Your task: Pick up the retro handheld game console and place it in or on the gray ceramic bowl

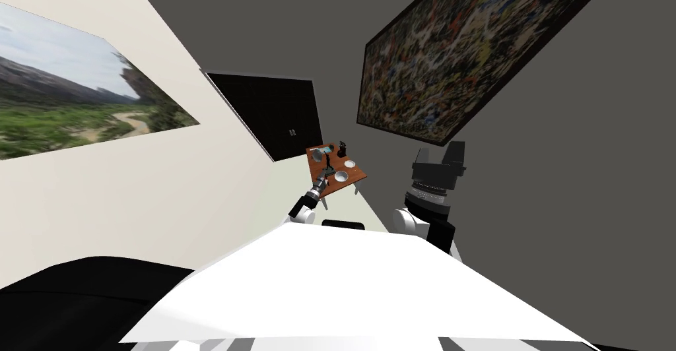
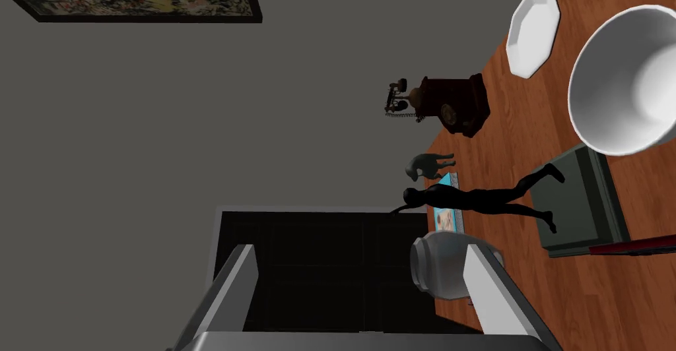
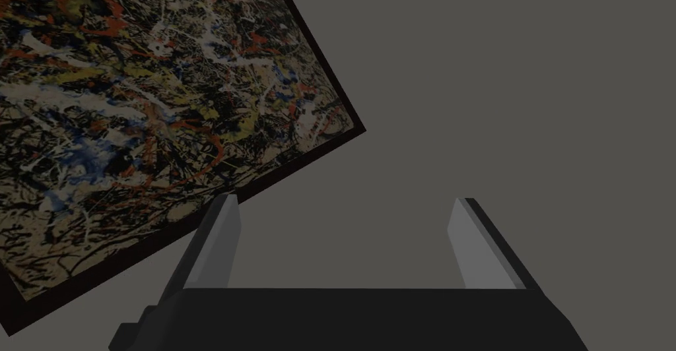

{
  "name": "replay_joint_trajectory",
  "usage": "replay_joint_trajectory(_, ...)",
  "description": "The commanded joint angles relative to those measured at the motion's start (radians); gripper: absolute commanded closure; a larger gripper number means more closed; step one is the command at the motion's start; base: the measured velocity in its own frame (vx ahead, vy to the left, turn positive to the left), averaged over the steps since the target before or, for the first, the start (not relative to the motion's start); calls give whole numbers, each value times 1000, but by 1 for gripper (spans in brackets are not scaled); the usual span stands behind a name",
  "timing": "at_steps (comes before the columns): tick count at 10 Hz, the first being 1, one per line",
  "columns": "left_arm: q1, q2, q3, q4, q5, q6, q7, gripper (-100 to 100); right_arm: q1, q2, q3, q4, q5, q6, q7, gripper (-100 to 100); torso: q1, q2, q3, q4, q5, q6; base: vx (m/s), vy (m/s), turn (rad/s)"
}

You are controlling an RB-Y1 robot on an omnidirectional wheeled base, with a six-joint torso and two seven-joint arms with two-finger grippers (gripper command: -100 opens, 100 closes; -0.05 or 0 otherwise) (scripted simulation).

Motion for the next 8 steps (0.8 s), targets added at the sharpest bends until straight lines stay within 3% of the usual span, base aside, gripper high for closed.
replay_joint_trajectory(1,-14,-1,2,47,19,26,-21,-100,0,0,0,0,0,0,0,0,0,0,0,0,0,0,-18,-15,-80)
replay_joint_trajectory(5,-20,-1,3,73,32,44,-36,-100,0,0,0,0,0,0,0,0,0,0,0,0,0,0,-19,-16,-82)
replay_joint_trajectory(8,-20,-1,3,73,32,44,-36,-100,0,0,0,0,0,0,0,0,2,-2,-1,0,0,0,8,5,22)
